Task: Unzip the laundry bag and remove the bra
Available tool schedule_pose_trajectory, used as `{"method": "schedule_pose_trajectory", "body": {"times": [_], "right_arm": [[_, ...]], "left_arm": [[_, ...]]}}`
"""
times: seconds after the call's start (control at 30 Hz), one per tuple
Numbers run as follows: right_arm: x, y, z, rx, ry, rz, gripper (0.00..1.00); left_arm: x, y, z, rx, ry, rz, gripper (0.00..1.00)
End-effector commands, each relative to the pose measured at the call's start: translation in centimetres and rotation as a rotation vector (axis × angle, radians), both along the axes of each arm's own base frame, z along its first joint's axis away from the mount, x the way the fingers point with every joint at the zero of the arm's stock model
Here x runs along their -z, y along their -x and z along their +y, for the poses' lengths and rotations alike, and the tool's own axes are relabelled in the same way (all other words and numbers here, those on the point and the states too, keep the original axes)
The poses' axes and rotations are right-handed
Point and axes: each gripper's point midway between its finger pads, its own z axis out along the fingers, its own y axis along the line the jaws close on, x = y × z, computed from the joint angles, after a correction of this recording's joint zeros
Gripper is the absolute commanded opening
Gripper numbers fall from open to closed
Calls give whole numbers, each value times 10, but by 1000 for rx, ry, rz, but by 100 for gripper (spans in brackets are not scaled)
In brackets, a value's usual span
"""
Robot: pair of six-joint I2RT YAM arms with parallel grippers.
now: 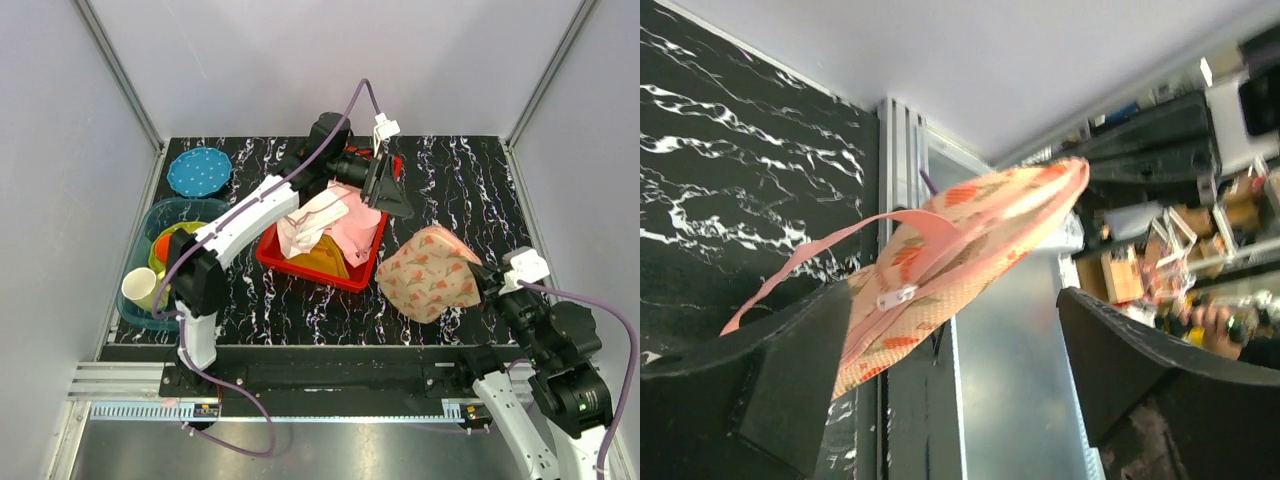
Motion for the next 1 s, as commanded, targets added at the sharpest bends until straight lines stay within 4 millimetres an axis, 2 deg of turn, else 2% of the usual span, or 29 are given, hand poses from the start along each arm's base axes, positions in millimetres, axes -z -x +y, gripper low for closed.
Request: {"method": "schedule_pose_trajectory", "body": {"times": [0.0,0.03,0.17,0.43,0.47,0.57,0.6,0.63,0.7,0.73,0.83,0.9,0.97], "right_arm": [[-23,0,35,-185,-30,-3,0],[-24,2,42,-227,-34,9,0],[-28,1,55,-297,-40,51,0],[-39,-8,50,-244,-64,63,0],[-40,-9,51,-243,-74,64,0],[-47,-16,52,-232,-103,59,0],[-52,-18,52,-231,-112,48,0],[-53,-21,54,-231,-117,54,0],[-58,-23,56,-239,-133,51,0],[-59,-24,58,-246,-138,54,0],[-68,-26,61,-256,-175,31,0],[-73,-26,61,-250,-190,20,0],[-75,-25,58,-234,-196,13,0]], "left_arm": [[-18,33,25,170,160,-281,90],[-9,35,27,168,152,-277,91],[4,47,37,213,146,-280,93],[23,71,56,227,161,-316,94],[33,74,60,224,152,-292,94],[34,76,59,214,186,-279,94],[42,79,60,203,166,-203,93],[33,75,56,189,219,-254,92],[33,78,55,185,224,-178,91],[28,75,53,173,257,-208,91],[31,69,48,138,249,-192,90],[35,67,45,136,239,-175,85],[38,66,44,155,211,-108,57]]}}
